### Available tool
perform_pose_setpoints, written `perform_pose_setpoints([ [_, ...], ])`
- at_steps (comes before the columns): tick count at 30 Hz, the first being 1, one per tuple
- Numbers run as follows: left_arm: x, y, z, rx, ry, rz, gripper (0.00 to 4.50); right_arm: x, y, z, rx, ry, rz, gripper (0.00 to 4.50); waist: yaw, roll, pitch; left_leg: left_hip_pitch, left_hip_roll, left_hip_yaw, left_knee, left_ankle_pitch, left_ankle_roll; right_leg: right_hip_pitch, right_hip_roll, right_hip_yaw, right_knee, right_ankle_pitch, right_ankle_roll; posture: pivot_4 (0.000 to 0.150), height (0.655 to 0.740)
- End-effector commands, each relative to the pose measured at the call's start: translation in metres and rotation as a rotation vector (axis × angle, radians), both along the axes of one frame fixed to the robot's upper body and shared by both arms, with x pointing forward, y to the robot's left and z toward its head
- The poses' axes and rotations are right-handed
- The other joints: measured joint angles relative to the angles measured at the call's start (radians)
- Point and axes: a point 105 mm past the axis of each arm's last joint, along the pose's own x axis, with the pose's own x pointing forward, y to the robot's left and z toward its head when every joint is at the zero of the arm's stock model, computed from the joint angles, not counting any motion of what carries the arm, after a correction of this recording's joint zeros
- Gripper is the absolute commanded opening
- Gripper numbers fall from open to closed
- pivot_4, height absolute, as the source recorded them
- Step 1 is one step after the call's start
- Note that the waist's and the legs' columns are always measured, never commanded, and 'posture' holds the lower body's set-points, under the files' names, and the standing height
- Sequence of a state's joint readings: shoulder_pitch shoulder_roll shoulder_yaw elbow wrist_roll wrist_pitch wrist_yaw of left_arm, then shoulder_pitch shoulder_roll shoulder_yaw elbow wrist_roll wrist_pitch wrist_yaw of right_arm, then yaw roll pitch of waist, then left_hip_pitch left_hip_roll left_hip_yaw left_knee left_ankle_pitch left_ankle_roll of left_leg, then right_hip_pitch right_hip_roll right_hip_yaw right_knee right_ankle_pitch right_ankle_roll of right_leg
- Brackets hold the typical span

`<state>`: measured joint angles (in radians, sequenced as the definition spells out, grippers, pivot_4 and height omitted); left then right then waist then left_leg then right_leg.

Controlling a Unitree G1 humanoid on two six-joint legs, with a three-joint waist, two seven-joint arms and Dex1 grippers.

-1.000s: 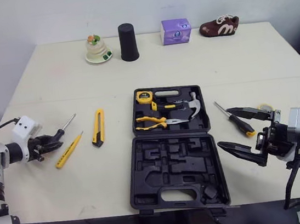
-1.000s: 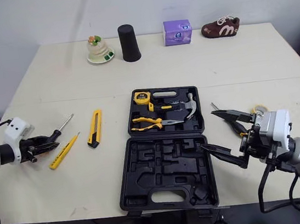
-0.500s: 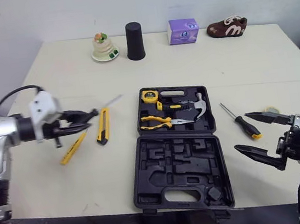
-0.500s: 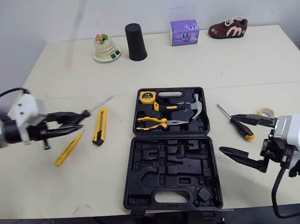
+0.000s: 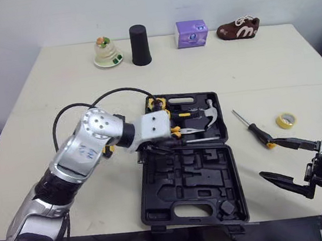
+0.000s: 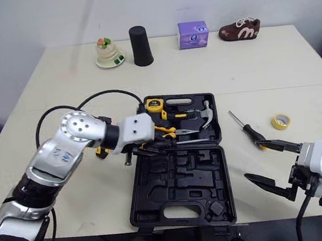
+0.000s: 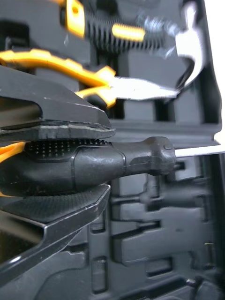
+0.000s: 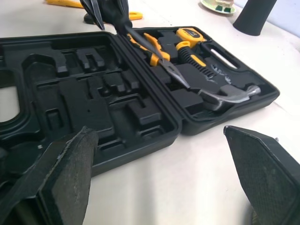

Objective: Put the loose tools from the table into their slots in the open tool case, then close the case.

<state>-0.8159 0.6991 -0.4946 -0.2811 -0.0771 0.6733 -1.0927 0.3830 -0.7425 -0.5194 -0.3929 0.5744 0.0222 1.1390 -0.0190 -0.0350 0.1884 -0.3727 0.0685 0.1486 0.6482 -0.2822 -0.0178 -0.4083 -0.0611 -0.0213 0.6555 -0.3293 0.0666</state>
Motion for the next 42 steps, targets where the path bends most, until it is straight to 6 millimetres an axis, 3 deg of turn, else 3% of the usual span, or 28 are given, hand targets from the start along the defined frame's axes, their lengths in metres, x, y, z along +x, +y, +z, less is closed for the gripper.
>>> perform_pose_setpoints([
  [1, -0.001, -0.004, 0.006, 0.054, -0.053, -0.029, 1.04, -0.005, 0.002, 0.006, -0.021, -0.042, -0.004, 4.50, -0.002, 0.000, 0.000, 0.000, 0.000, 0.000, 0.000, 0.000, 0.000, 0.000, 0.000, 0.000, 0.000, 0.000, 0.000, 0.150, 0.7400],
  [14, 0.010, 0.005, -0.018, 0.169, -0.070, 0.017, 1.04, -0.004, 0.008, 0.008, -0.023, -0.060, -0.011, 4.50, -0.007, 0.000, 0.000, 0.000, -0.001, 0.000, 0.001, -0.001, 0.002, 0.000, -0.001, 0.001, 0.001, 0.000, 0.000, 0.150, 0.7400],
  [25, 0.004, -0.003, -0.026, 0.168, -0.052, 0.007, 1.04, -0.002, 0.012, 0.011, -0.020, -0.072, -0.006, 4.50, -0.007, 0.000, 0.000, 0.000, -0.001, 0.000, 0.001, -0.001, 0.003, 0.001, -0.002, 0.001, 0.001, 0.000, 0.000, 0.150, 0.7400],
  [27, 0.003, 0.000, -0.026, 0.179, -0.048, 0.005, 2.07, -0.003, 0.012, 0.011, -0.019, -0.072, -0.006, 4.50, -0.007, 0.000, 0.000, 0.000, -0.001, 0.000, 0.001, -0.001, 0.003, 0.001, -0.002, 0.001, 0.001, 0.000, 0.000, 0.150, 0.7400],
  [32, 0.000, -0.011, -0.010, 0.101, -0.088, -0.047, 4.03, 0.000, 0.013, 0.014, -0.019, -0.099, -0.009, 4.50, -0.007, 0.000, 0.000, 0.000, 0.000, 0.000, 0.002, -0.001, 0.003, 0.001, -0.002, 0.001, 0.001, 0.000, 0.000, 0.150, 0.7400],
  [39, -0.011, -0.025, 0.016, -0.217, -0.064, -0.178, 4.03, 0.003, 0.010, 0.015, -0.013, -0.103, -0.023, 4.50, -0.007, 0.000, 0.000, 0.000, 0.000, 0.000, 0.002, -0.001, 0.003, 0.001, -0.002, 0.001, 0.001, 0.000, 0.000, 0.150, 0.7400],
  [42, -0.014, -0.021, 0.012, -0.363, -0.025, -0.213, 3.20, 0.003, 0.009, 0.011, -0.011, -0.094, -0.032, 4.50, -0.009, 0.001, -0.001, 0.001, 0.001, 0.000, 0.002, -0.001, 0.002, 0.001, -0.002, 0.001, 0.002, 0.000, 0.000, 0.150, 0.7400],
])
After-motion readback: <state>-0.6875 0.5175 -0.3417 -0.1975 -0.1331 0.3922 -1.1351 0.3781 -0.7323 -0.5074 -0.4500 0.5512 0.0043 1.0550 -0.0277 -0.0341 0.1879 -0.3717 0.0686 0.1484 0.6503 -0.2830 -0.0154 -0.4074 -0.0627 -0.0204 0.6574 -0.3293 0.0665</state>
